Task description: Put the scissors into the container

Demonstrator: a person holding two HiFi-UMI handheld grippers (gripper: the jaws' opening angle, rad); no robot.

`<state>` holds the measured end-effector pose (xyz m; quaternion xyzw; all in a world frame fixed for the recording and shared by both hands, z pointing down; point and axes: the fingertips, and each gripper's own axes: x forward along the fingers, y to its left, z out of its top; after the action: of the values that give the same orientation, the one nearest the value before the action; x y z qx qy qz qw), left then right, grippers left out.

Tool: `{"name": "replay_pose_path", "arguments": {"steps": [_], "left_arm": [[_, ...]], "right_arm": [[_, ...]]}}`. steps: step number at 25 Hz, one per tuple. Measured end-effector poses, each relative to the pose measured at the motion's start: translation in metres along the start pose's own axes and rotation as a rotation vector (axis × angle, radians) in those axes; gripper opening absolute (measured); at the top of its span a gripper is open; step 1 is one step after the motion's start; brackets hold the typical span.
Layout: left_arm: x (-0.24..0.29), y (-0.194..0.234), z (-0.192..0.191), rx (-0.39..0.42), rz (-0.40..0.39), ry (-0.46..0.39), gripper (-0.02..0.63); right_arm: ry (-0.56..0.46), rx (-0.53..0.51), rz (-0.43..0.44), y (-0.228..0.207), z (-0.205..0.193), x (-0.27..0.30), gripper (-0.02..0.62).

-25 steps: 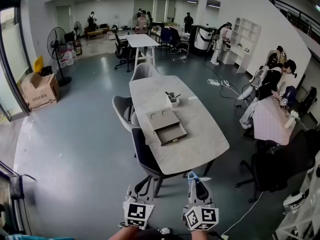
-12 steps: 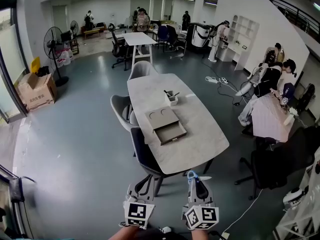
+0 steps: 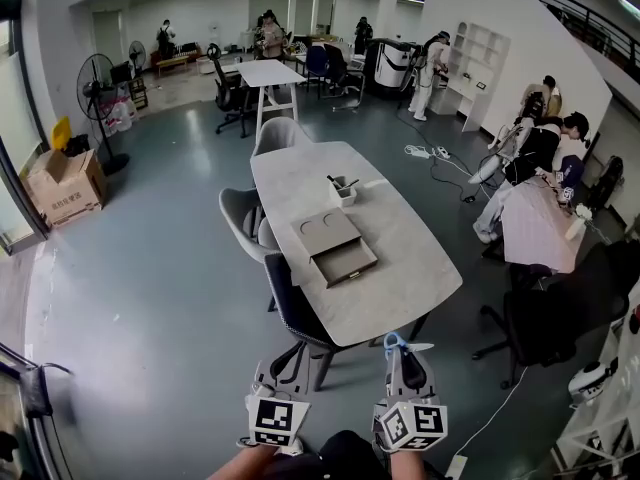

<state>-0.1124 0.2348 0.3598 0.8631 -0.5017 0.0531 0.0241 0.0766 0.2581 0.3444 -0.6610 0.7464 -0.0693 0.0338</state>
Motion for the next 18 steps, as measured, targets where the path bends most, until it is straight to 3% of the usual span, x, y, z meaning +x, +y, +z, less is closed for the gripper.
{"name": "replay_pose_path", "arguments": {"steps": [7, 18], "left_arm": [[0.014, 0.010, 0.000, 0.012, -0.029, 0.000, 0.021], [0.085, 0.026, -0.002, 0.008, -0.033, 0.017, 0.021]], "right_arm": [[-0.009, 0.013, -0.042, -0.004, -0.001, 0.014, 0.037], [0.010, 0.025, -0.042, -0.032, -0.009, 0.081, 0.037]]}}
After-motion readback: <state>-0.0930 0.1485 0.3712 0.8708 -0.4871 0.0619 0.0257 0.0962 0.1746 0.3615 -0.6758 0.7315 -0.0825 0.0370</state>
